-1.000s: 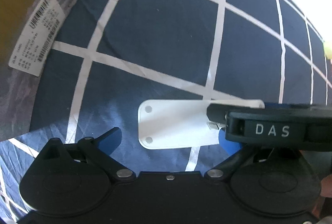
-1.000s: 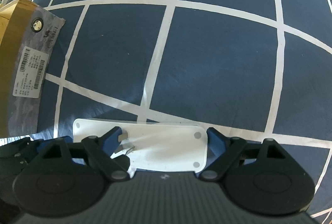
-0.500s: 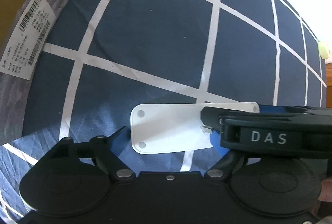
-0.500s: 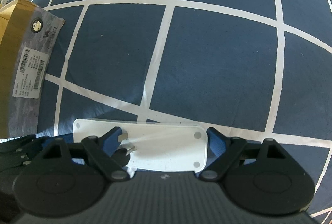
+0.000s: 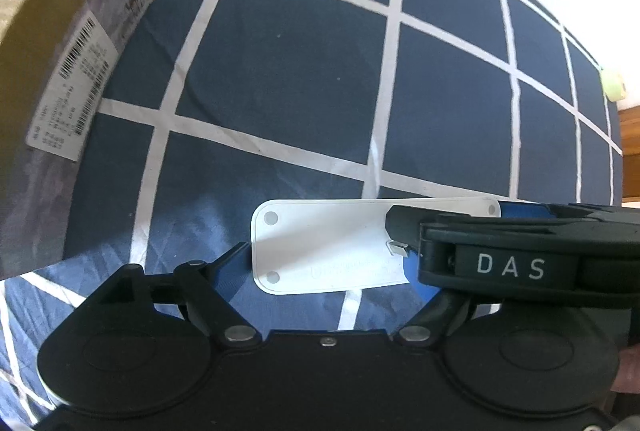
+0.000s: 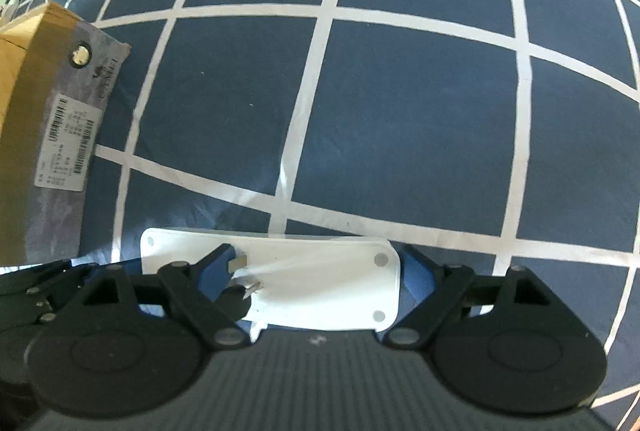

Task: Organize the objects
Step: 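Lift the plug adapter with the right tool and carry it over the box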

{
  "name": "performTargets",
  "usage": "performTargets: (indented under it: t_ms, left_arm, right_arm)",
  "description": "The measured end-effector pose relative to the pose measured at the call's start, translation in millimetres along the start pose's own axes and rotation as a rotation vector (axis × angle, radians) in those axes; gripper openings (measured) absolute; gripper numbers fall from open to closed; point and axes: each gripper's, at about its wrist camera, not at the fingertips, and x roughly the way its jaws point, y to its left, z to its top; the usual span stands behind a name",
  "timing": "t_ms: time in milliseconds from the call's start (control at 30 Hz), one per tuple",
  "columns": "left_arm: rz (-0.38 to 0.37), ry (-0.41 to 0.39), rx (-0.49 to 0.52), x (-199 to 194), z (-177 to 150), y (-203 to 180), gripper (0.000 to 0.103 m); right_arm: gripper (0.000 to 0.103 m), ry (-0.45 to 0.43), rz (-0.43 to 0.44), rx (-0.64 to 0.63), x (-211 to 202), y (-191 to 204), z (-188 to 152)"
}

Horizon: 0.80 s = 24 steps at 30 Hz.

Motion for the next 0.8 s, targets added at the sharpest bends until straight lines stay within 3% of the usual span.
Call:
performTargets:
  t_ms: [467, 800]
  left_arm:
    - [0.018, -0.112, 0.07, -74, -52, -8, 0.081]
    - [0.037, -0.17, 0.095, -113, -84, 11, 0.081]
  right_arm:
    - [0.087, -0.13, 0.017, 0.02, -75, 23, -59]
    - [0.087, -0.202, 0.04, 0.019, -103, 55, -97]
